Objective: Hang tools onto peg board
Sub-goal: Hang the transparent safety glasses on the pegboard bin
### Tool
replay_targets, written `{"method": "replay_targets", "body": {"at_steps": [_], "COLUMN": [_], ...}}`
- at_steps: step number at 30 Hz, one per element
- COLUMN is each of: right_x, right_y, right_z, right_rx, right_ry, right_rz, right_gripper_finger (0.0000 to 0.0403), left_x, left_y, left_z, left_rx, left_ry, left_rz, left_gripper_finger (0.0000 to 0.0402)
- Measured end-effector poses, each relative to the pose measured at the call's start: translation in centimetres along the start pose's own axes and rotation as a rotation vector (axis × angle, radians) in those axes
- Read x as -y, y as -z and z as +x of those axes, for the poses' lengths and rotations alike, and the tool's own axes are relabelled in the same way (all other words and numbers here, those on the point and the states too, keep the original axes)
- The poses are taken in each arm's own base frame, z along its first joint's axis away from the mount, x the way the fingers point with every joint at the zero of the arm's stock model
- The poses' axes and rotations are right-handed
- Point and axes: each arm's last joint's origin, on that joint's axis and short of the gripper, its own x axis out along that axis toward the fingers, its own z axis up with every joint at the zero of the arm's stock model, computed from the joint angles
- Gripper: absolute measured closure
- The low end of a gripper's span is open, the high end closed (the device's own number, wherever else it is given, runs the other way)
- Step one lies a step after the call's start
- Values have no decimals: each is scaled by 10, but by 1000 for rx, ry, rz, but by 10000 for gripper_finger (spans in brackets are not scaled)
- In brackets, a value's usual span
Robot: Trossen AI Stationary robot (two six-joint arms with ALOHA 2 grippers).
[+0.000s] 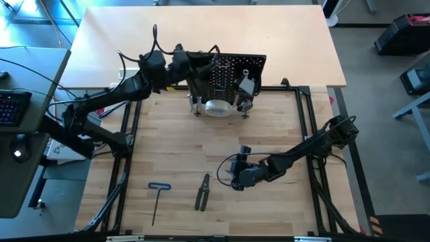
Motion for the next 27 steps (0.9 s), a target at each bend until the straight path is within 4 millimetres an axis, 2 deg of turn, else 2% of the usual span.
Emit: {"method": "replay_targets", "body": {"at_steps": [6,17,27], "right_x": [-2,-5,1], "right_y": [2,10,2], "right_z": [1,9,2], "right_rx": [-7,-25,61], "right_ry": [0,34,214], "right_rz": [4,0,2], "right_gripper_finger": [185,185,185], "left_x": [-1,-2,-2], "left_y": [-5,-14,-2], "left_z": [-8,-23,-18], "left_rx": [-10,-13,-91], "left_ry": [-1,5,24], "left_rz": [-12,-12,-13], "left_gripper_finger": [223,221,222]}}
